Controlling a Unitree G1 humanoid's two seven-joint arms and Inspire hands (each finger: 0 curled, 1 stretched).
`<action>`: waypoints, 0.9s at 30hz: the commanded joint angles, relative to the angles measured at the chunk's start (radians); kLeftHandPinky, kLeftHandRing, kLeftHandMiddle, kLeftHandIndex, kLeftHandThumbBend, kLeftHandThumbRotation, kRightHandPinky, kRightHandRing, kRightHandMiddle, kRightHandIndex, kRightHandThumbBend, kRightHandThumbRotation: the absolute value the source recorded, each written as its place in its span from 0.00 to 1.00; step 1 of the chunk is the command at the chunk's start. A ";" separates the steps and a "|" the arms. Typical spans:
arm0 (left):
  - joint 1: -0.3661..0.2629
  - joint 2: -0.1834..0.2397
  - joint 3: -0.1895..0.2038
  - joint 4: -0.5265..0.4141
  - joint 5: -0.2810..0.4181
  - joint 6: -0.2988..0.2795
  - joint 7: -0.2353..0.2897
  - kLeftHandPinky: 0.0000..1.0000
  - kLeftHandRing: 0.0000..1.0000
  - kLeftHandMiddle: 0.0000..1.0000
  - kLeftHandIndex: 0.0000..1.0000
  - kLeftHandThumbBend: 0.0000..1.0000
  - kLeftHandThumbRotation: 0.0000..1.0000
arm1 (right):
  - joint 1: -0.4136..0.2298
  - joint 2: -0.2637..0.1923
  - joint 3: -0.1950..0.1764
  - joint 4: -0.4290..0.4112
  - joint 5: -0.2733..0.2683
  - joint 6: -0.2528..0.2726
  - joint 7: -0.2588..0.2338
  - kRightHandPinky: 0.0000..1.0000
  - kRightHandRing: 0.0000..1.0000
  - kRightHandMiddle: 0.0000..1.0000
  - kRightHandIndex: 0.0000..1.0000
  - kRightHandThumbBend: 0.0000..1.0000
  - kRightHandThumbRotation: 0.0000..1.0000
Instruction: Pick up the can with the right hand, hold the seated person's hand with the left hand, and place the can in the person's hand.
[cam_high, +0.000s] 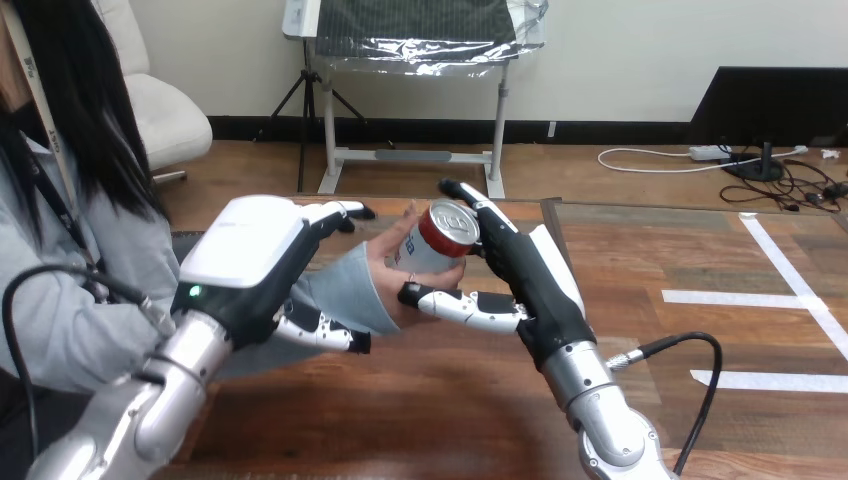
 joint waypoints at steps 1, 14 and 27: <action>0.003 -0.010 0.027 -0.011 -0.005 -0.016 0.049 0.81 0.85 0.85 0.90 1.00 0.32 | -0.040 -0.024 -0.004 -0.047 0.004 0.001 0.003 0.86 0.87 0.87 0.94 0.86 0.27; 0.061 -0.031 0.048 0.006 -0.049 -0.114 0.165 0.87 0.93 0.93 0.97 1.00 0.35 | -0.034 -0.045 -0.010 -0.052 0.011 0.000 0.005 0.88 0.89 0.88 0.95 0.90 0.32; 0.084 -0.048 0.071 0.089 -0.086 -0.320 0.314 0.88 0.97 0.99 0.99 1.00 0.47 | -0.023 -0.051 -0.027 -0.057 0.037 -0.049 0.007 0.93 0.93 0.92 0.99 0.98 0.41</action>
